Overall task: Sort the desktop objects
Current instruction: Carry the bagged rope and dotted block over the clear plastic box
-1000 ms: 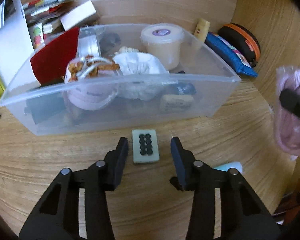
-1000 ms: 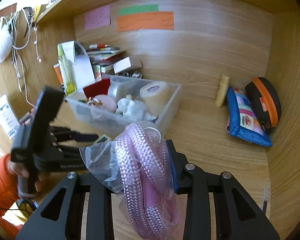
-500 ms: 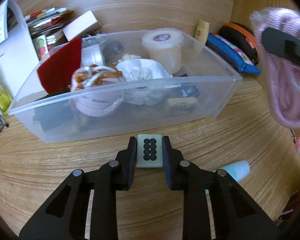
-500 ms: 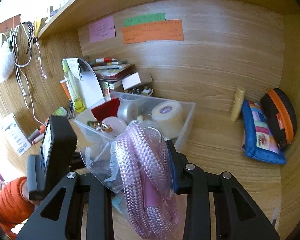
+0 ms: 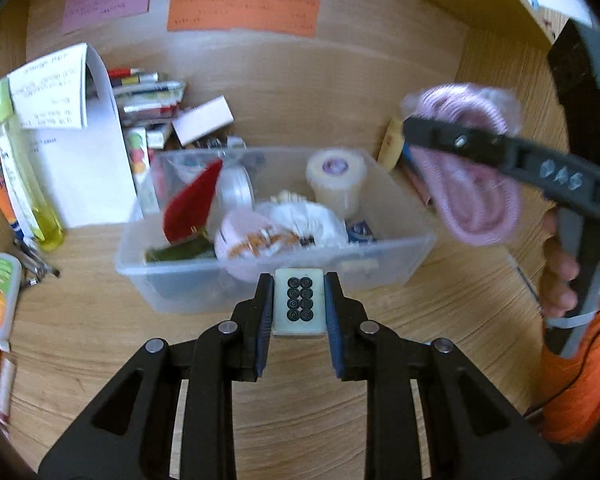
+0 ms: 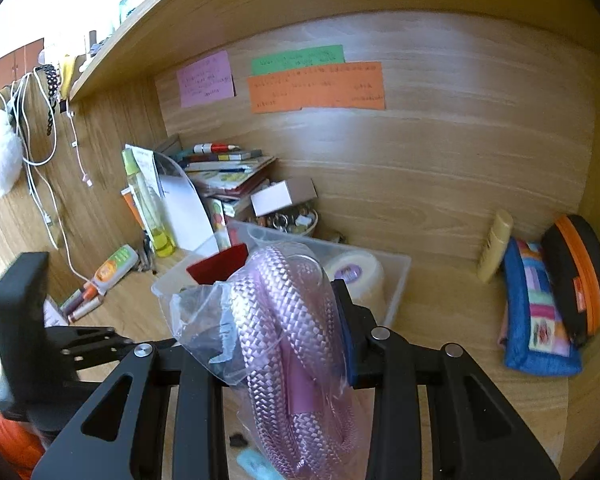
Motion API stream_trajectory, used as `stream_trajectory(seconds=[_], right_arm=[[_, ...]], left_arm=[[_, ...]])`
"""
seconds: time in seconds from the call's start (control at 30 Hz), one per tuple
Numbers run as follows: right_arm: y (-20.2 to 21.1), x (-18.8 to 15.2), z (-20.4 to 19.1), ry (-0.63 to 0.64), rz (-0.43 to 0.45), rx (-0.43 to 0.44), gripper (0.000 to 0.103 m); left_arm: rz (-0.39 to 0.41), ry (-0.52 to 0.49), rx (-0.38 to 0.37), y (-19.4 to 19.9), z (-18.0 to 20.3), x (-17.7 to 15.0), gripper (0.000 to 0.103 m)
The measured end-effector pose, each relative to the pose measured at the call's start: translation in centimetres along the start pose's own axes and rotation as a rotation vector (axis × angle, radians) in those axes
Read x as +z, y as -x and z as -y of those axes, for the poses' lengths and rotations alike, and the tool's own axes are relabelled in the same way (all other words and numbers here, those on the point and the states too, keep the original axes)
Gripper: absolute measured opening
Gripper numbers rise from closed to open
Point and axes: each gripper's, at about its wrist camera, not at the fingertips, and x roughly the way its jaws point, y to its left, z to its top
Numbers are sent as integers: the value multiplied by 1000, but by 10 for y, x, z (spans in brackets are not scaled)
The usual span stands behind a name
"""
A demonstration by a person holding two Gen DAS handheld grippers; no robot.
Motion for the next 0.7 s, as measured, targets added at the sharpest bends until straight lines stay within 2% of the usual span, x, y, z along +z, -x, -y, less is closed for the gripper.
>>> stream_trajectory(seconds=[0.23,0.37,0.7], right_arm=[[-30,16,-9,15,-16,-5,29],[-49,20,-14,59,-18,-53,29],[-80,8,-10,71,-23,-119,29]], left_arm=[[21,12,37,5,-23,26,24],[14,27,52,1,-32,37,24],[5,23,52,-20,-34,52,24]])
